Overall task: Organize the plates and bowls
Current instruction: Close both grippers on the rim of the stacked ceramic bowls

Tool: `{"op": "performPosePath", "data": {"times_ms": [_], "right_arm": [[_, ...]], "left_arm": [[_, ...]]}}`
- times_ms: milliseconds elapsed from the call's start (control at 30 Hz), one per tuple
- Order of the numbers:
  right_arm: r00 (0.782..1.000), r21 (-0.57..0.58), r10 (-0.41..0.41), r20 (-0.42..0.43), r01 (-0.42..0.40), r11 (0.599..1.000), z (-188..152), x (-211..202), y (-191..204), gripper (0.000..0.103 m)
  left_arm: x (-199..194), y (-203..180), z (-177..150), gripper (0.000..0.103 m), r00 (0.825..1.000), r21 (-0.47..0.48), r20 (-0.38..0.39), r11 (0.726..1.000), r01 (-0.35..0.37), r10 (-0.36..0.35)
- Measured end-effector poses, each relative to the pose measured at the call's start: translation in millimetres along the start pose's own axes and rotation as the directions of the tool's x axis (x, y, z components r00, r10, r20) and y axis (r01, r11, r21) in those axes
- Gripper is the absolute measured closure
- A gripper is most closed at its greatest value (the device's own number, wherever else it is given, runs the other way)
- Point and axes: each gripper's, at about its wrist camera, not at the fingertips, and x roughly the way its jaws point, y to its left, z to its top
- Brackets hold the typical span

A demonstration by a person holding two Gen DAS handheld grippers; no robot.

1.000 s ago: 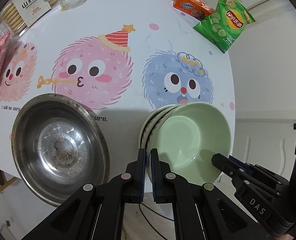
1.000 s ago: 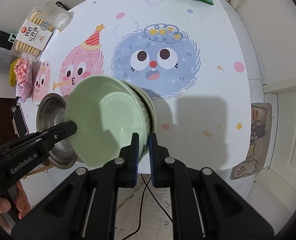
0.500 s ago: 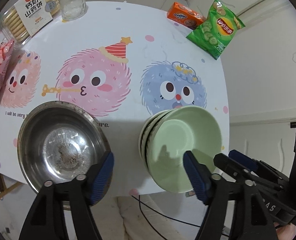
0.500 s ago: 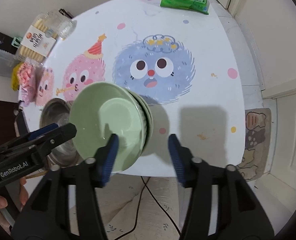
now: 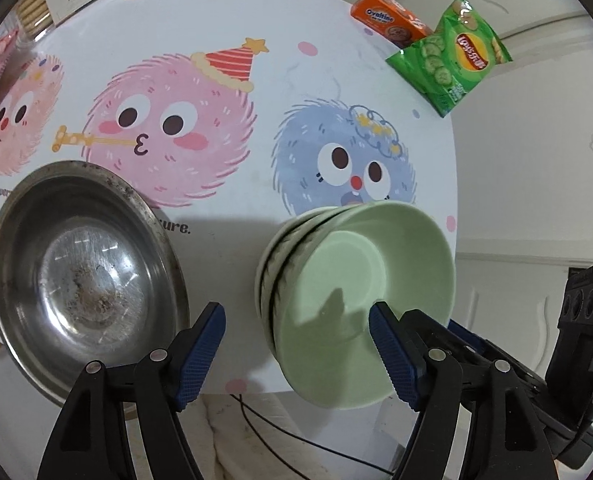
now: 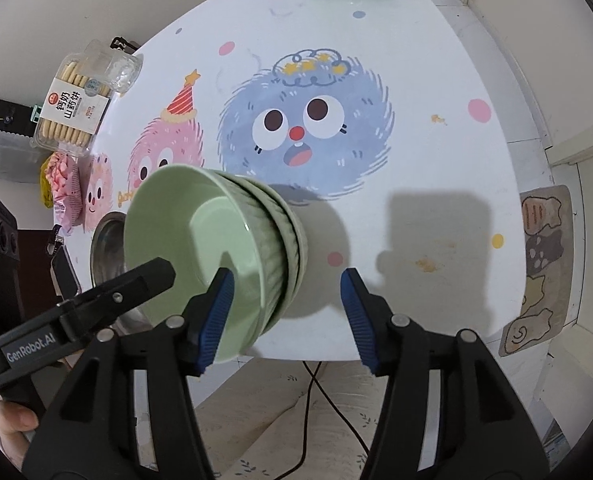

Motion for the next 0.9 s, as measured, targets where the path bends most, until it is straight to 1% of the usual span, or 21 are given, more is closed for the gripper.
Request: {"op": "performPosePath", "data": {"times_ms": [167,333,400,433,500,567,600,633,700,733,767,833,900], "right_arm": [[1.0,0.01,0.003,-0.006,-0.003,1.0,4.0,8.4,-0.5,0.046],[1.0,0.021,0.002,-0.019,-0.002,1.0,6.7,13.0,-3.6,0.046],[1.0,0.022,-0.002,-0.026,0.003,1.0,7.7,15.5,-5.1,0.046],[1.0,0.027,0.002,-0.03,-0.001,1.0,8.2,17.0,-6.5,0.046],[0.999,0.031,0.006,-0.033,-0.005,1.0,8.3,18.9,-8.5,0.046],[0.999,0.034,0.007,-0.037,-0.006,0.999,8.6,20.4,-10.2,0.046],[0.999,0.036,0.009,-0.038,-0.007,0.999,8.9,21.0,-10.7,0.047],[0.999,0.036,0.012,-0.037,-0.01,0.999,9.2,21.0,-11.1,0.053],[0.999,0.033,0.018,-0.047,-0.017,0.999,9.4,22.4,-11.4,0.062],[0.998,0.037,0.028,-0.057,-0.026,0.999,9.5,23.8,-11.8,0.067],[0.998,0.039,0.034,-0.061,-0.032,0.999,9.2,24.8,-11.7,0.069],[0.997,0.033,0.035,-0.066,-0.033,0.999,9.8,25.8,-9.6,0.077],[0.996,0.027,0.035,-0.078,-0.033,0.999,10.6,28.0,-6.0,0.078]], "left_arm": [[7.5,3.1,1.5,0.028,1.0,-0.036,0.001,0.999,0.018,-0.018],[11.3,6.0,4.1,0.028,1.0,-0.045,-0.001,0.999,0.018,-0.018],[14.0,8.5,4.8,0.03,1.0,-0.056,-0.007,0.998,0.023,-0.023],[15.1,9.6,4.7,0.032,1.0,-0.059,-0.01,0.998,0.025,-0.026],[17.8,11.2,3.9,0.046,0.999,-0.063,-0.024,0.998,0.024,-0.026],[19.6,12.6,3.2,0.056,0.999,-0.068,-0.034,0.997,0.024,-0.026],[20.7,13.4,3.0,0.059,0.999,-0.072,-0.041,0.997,0.03,-0.033],[21.7,13.7,2.8,0.061,0.999,-0.075,-0.045,0.997,0.028,-0.031],[22.3,15.1,3.2,0.068,0.999,-0.076,-0.048,0.997,0.016,-0.02],[22.3,16.8,3.5,0.069,0.999,-0.081,-0.05,0.997,0.017,-0.021],[22.8,18.7,4.3,0.071,0.998,-0.089,-0.054,0.996,0.017,-0.022],[23.7,21.4,5.7,0.076,0.998,-0.097,-0.059,0.995,0.017,-0.022],[25.6,22.6,7.2,0.078,0.998,-0.1,-0.062,0.995,0.014,-0.021]]}}
